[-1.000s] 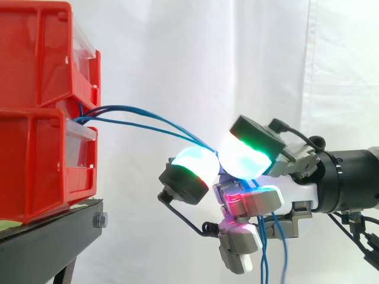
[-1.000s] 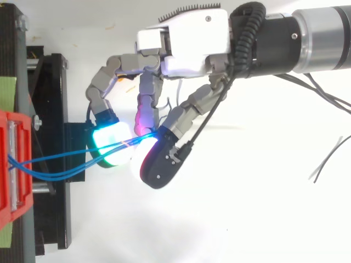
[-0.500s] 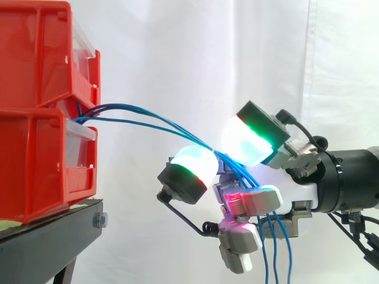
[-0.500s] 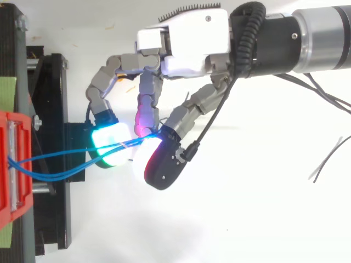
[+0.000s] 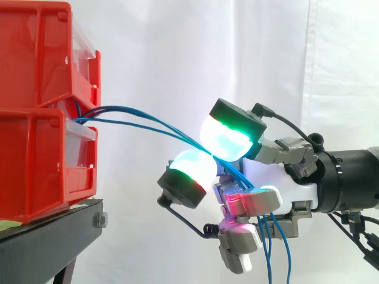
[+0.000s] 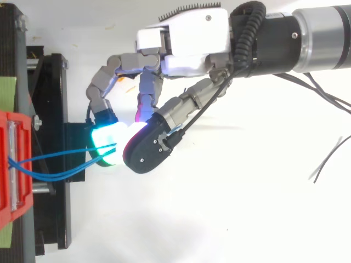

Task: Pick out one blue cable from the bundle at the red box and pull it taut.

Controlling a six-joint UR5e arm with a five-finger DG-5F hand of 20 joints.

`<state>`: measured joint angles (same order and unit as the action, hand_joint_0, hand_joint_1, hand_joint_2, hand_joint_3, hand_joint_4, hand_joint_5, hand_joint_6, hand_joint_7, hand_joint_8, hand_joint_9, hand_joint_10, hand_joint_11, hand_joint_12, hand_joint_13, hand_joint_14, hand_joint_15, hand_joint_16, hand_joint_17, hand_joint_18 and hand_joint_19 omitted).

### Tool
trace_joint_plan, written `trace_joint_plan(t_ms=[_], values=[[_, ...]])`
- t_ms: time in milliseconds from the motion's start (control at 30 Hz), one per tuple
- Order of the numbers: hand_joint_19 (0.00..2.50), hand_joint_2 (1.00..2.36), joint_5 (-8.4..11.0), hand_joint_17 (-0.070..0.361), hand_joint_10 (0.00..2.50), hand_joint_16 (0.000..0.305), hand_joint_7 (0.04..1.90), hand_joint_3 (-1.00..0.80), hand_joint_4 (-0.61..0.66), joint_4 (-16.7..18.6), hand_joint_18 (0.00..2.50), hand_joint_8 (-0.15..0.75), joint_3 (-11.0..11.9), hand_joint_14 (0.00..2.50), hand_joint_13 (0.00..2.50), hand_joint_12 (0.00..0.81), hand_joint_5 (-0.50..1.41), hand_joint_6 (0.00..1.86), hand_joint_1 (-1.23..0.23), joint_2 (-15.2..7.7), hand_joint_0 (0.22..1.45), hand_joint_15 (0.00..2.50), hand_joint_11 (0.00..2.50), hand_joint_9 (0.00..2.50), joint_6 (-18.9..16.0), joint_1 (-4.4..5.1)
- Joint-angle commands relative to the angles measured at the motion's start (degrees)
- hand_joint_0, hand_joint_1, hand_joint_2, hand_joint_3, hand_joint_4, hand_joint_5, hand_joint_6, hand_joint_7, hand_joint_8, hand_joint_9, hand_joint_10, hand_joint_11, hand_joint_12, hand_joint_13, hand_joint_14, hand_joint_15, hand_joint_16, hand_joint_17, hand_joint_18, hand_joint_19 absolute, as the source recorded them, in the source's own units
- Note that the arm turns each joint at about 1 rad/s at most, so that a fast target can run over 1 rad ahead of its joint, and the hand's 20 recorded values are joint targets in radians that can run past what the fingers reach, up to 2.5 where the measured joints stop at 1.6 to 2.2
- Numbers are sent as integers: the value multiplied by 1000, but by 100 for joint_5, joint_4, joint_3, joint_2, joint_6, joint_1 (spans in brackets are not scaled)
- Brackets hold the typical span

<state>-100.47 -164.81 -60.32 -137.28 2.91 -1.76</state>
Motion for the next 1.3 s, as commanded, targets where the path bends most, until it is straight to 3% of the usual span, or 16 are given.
trace_joint_plan(t_ms=[0,200,433,1267], values=[[683,1023,1,104,34,46,1006,-178,-5,-7,931,244,3,28,1183,340,-68,924,-861,-1,615,763,943,1385,8,0],[665,1023,1,104,33,46,1027,-208,-59,19,937,246,3,30,1174,337,-83,938,-911,-1,701,762,947,1358,8,0],[670,1000,1,101,34,45,1108,-500,-184,10,937,240,-6,29,1182,327,-92,958,-892,-1,789,764,946,1367,8,0],[654,1000,-43,96,34,43,1086,-500,-284,-7,952,188,-6,32,1205,307,-70,954,-941,-1,669,771,919,1434,-1,-9]])
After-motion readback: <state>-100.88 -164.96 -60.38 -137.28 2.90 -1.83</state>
